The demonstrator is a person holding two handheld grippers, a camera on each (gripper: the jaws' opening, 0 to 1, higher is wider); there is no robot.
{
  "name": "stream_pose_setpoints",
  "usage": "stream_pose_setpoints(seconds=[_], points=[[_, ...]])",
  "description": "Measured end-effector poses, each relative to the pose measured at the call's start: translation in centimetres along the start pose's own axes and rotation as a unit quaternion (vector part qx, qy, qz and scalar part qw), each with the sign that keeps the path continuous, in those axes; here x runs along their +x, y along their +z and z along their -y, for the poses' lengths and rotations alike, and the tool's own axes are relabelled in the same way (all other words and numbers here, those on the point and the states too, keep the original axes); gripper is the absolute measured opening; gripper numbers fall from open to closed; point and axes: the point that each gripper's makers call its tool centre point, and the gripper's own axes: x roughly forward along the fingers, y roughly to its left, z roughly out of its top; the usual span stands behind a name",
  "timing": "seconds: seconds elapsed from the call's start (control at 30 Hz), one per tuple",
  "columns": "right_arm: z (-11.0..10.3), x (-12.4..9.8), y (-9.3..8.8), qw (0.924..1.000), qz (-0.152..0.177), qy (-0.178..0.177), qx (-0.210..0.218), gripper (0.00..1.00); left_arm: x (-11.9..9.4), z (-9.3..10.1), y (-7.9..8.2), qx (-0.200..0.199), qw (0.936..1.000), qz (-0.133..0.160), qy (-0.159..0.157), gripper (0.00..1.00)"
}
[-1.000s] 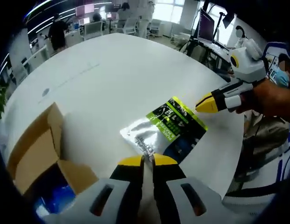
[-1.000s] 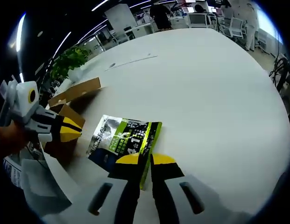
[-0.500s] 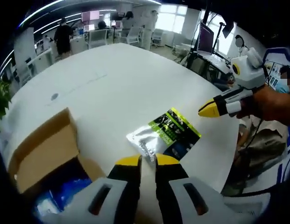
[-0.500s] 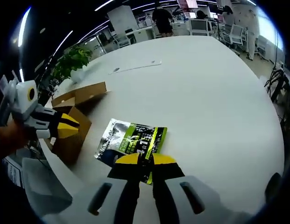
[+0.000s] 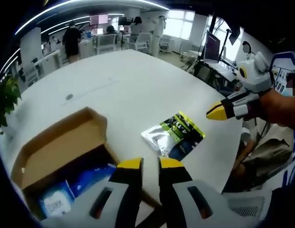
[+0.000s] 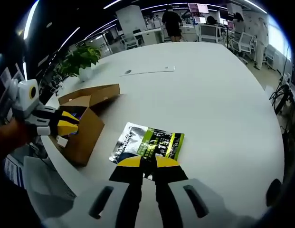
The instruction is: Operate the shoe box by opening the lid, removing the specified soft item, and placing it in the target area until the item is outside and the box remains undamaged.
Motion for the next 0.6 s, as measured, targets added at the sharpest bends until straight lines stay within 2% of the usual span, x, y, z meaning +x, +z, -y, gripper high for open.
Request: stream_pose_setpoints(seconds=[0.6], points=[[-5.5,0.9,1.4,0.999,-0.004,0.019,-0.04,0.07,-4.3,-3.9,-1.6,-0.028,0.999,0.021,0.029,0.09]])
